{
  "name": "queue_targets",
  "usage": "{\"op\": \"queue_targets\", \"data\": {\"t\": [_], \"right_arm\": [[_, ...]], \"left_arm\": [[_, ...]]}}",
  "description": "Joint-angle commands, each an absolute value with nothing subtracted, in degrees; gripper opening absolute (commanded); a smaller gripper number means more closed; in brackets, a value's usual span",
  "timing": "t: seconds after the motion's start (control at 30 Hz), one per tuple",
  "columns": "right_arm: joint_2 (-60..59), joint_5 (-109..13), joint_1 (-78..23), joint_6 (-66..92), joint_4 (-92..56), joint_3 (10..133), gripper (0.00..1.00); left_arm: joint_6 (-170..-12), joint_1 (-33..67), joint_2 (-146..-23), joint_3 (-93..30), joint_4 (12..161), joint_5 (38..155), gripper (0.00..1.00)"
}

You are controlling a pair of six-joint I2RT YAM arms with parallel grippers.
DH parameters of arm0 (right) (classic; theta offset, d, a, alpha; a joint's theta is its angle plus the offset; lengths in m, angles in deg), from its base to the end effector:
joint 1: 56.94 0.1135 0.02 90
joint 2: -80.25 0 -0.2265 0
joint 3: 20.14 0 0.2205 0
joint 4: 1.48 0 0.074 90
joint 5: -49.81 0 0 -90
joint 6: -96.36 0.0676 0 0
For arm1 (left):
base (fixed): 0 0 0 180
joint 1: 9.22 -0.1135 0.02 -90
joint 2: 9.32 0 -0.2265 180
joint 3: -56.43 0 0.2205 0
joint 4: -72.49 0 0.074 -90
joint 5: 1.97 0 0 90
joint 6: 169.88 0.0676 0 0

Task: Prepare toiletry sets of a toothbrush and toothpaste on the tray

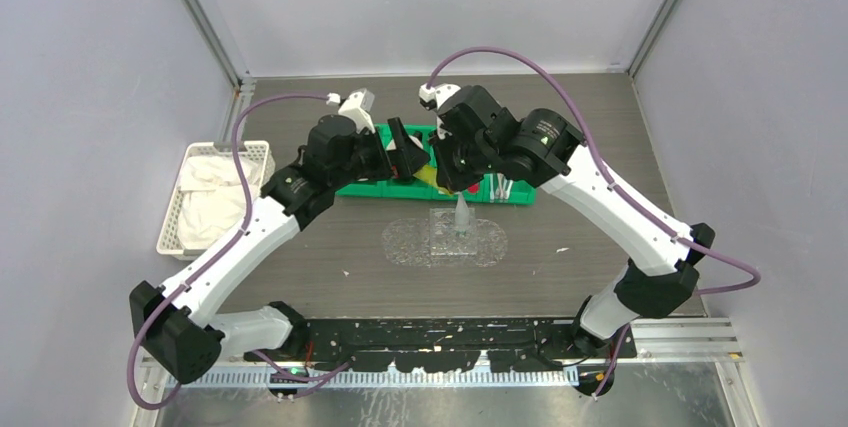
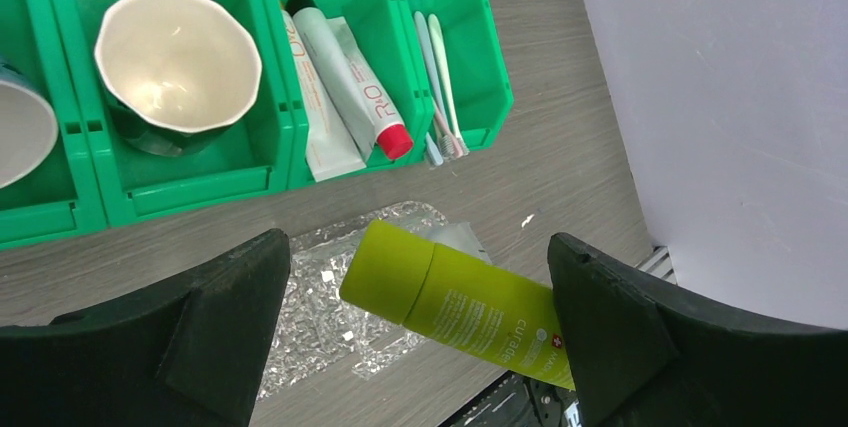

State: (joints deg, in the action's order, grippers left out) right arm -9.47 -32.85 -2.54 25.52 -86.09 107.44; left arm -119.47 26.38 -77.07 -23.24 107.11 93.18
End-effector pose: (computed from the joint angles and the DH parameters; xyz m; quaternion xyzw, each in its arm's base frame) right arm 0.1756 0.2305 0.3726 -0.2583 0.8913 0.1725 0.3302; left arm 0.2244 -0.1681 0.3141 -0.0041 0.8320 -0.3673 0.4158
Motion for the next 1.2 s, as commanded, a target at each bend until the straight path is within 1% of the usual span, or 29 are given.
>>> {"op": "queue_targets", "data": {"t": [0.0,0.6,0.87,1.17], "right_arm": [[-4.8,-28.1,-5.5,24.3,-73.8,109.7,0.01],[-3.9,-30.3,-7.5,24.8,-71.1,110.0,0.01],[-3.2,-31.2,-7.5,25.3,-70.0,107.8,0.01],[-3.2,-30.5,-7.6,25.3,-70.2,109.0,0.01]], "left_arm": [[-116.5,27.3,-75.7,-21.0,113.9,93.9,1.0],[-118.2,28.7,-75.2,-18.6,112.2,93.8,1.0],[-118.2,28.7,-75.4,-18.7,112.2,93.6,1.0],[-119.6,28.8,-74.5,-16.3,110.6,94.6,1.0]]}}
